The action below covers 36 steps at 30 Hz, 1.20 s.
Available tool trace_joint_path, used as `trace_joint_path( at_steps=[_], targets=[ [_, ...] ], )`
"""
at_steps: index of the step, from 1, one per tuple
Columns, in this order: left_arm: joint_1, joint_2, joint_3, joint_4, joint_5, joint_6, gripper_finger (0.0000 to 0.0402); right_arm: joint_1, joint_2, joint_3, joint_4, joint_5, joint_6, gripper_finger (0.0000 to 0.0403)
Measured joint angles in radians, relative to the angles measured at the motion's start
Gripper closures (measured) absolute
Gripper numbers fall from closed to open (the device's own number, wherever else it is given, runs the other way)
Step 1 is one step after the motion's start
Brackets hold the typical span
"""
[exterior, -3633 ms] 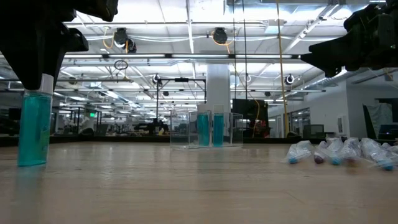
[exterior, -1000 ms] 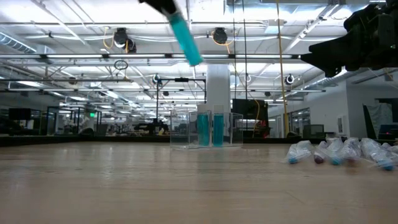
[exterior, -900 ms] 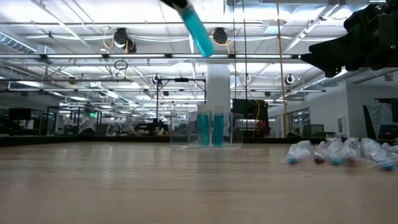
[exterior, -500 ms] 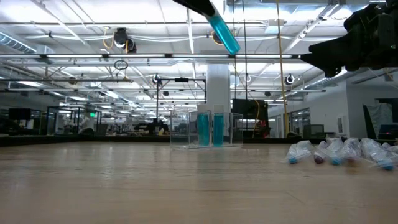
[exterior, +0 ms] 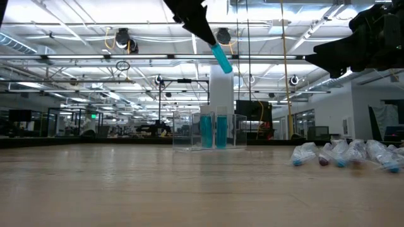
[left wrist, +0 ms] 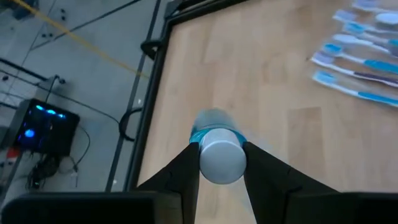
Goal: Pick & Place toothbrushing station
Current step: Put the blue mouthwash into the transparent organizer
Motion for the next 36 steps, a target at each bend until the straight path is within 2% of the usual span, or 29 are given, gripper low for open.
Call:
trace_joint_path(
  at_steps=[7, 15, 18, 21, 25, 30, 36],
  targets=[
    [0.069, 0.0, 0.015, -0.027, 0.018, -0.031, 0.0287, 0.0, 0.0, 0.0, 0.0, 0.0, 0.0, 0.019],
    [0.119, 0.0, 0.2, -0.172, 0.122, -0.148, 0.0302, 0.0, 0.0, 0.0, 0.0, 0.0, 0.0, 0.019],
    [0.145, 0.01, 0.26, -0.229, 0.122, -0.205, 0.0302, 0.0, 0.0, 0.0, 0.0, 0.0, 0.0, 0.019],
    [0.177, 0.047, 0.303, -0.328, 0.117, -0.263, 0.0302, 0.0, 0.0, 0.0, 0.0, 0.0, 0.0, 0.019],
    [0.206, 0.116, 0.353, -0.442, 0.18, -0.306, 0.0302, 0.0, 0.0, 0.0, 0.0, 0.0, 0.0, 0.019],
    [0.198, 0.195, 0.372, -0.451, 0.252, -0.284, 0.0302, 0.0, 0.001, 0.0, 0.0, 0.0, 0.0, 0.019],
    [0.184, 0.233, 0.374, -0.486, 0.256, -0.271, 0.0301, 0.0, 0.001, 0.0, 0.0, 0.0, 0.0, 0.019]
  ],
)
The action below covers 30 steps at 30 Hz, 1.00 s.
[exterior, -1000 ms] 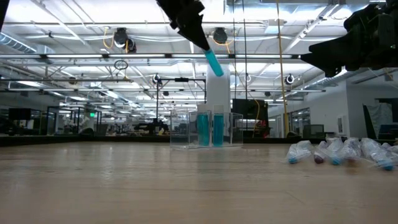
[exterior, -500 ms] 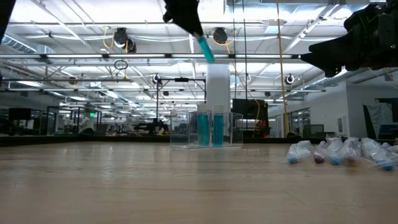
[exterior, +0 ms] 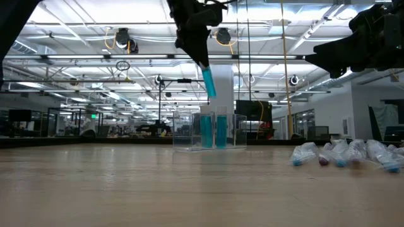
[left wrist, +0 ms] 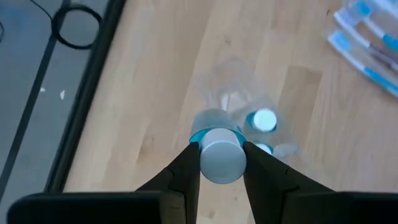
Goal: Pick & Place toothbrushing station
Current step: Put the blue mouthwash into the transparent organizer
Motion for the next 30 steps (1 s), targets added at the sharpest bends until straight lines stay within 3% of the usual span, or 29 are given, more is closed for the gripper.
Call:
trace_joint_path(
  at_steps=[4, 10, 30],
  targets=[
    [-0.005, 0.008, 0.0, -0.015, 0.0, -0.003, 0.0285, 0.0, 0.0, 0.0, 0.0, 0.0, 0.0, 0.019],
    [-0.017, 0.007, -0.001, -0.01, 0.035, -0.014, 0.0302, 0.0, 0.0, 0.0, 0.0, 0.0, 0.0, 0.019],
    [-0.038, 0.06, -0.002, 0.018, 0.042, -0.005, 0.0287, 0.0, 0.0, 0.0, 0.0, 0.0, 0.0, 0.019]
  ],
)
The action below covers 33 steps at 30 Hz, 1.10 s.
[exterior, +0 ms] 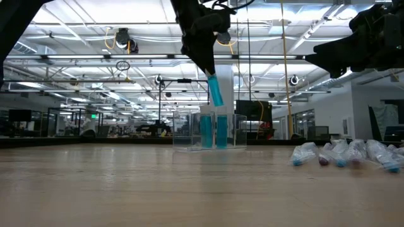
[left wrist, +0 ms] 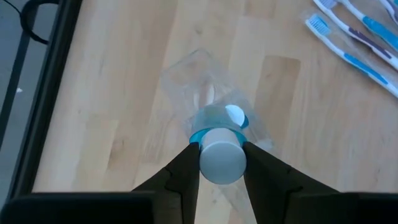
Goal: Pick & Place toothbrushing station
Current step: Put the blue mouthwash into the transparent organizer
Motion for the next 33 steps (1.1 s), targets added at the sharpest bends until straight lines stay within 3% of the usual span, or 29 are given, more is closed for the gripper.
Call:
trace_joint_path(
  at_steps=[15, 22, 33],
  targets=[
    [-0.005, -0.012, 0.0, -0.006, -0.009, 0.028, 0.0283, 0.0, 0.0, 0.0, 0.0, 0.0, 0.0, 0.019],
    [-0.005, -0.046, 0.002, -0.002, -0.07, 0.024, 0.0283, 0.0, 0.0, 0.0, 0.0, 0.0, 0.0, 0.019],
    [-0.003, -0.028, -0.02, -0.003, -0.05, 0.021, 0.0282, 0.0, 0.0, 0.0, 0.0, 0.0, 0.0, 0.019]
  ],
)
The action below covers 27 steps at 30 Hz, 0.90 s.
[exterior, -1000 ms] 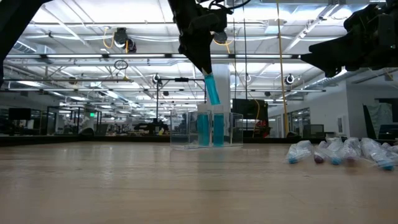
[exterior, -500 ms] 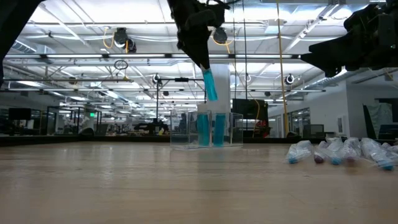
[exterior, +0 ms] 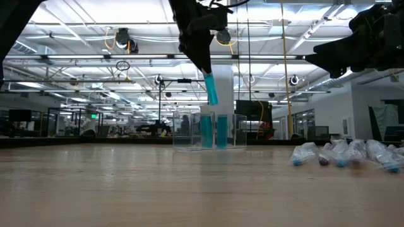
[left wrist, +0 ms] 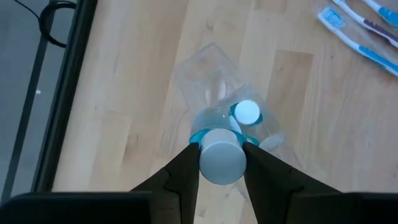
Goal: Pick & Place toothbrushing station
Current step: Put the blue mouthwash into the transparent organizer
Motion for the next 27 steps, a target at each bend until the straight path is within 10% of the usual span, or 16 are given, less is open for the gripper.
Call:
trace_joint_path(
  at_steps=[27],
  targets=[
    [-0.002, 0.046, -0.002, -0.005, 0.095, -0.005, 0.0282, 0.0, 0.0, 0.0, 0.0, 0.0, 0.0, 0.019]
  ],
)
